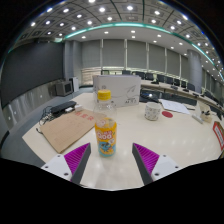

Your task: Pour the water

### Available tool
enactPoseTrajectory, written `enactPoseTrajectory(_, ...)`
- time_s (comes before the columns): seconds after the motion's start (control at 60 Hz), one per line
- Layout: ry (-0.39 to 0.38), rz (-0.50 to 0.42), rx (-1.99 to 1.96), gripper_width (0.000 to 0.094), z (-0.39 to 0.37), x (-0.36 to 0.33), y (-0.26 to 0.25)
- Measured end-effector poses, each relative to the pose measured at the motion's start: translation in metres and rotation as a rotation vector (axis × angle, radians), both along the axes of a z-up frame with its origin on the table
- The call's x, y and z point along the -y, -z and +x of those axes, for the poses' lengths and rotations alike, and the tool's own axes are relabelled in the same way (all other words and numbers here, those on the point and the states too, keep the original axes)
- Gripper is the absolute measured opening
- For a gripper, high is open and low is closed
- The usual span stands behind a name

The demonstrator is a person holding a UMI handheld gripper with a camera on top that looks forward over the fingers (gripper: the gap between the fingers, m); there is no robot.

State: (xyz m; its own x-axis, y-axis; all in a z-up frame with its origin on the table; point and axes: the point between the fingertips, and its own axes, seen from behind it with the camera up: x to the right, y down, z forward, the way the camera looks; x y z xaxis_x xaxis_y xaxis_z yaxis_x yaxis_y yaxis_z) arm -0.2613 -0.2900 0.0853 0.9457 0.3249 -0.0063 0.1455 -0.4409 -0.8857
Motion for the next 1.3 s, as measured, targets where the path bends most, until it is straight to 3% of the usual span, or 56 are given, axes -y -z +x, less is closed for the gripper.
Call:
enactPoseTrajectory(0.233, 0.079, 0.108, -0.009, 0.0827, -0.041, -0.071, 0.005)
enactPoseTrajectory(0.317, 0.104, 0.126, -0.022, 0.0717, -0.045, -0.087, 0.01)
enactPoseTrajectory(0.383, 0.117, 0.134, -0.023, 0.0536, -0.046, -0.097, 0.014)
enactPoseTrajectory(0.567, 0.133, 0.155, -0.024, 0.042, -0.048, -0.102, 0.012)
enactPoseTrajectory(0.783, 0.139, 0.152, -0.167, 0.0403, -0.062, -0.123, -0.04)
enactPoseTrajectory(1.067, 0.182, 0.068, -0.86, 0.0399, -0.063, -0.221, -0.159)
enactPoseTrajectory(1.3, 0.3, -0.151, -1.606, 0.0398, -0.021, -0.332, -0.167)
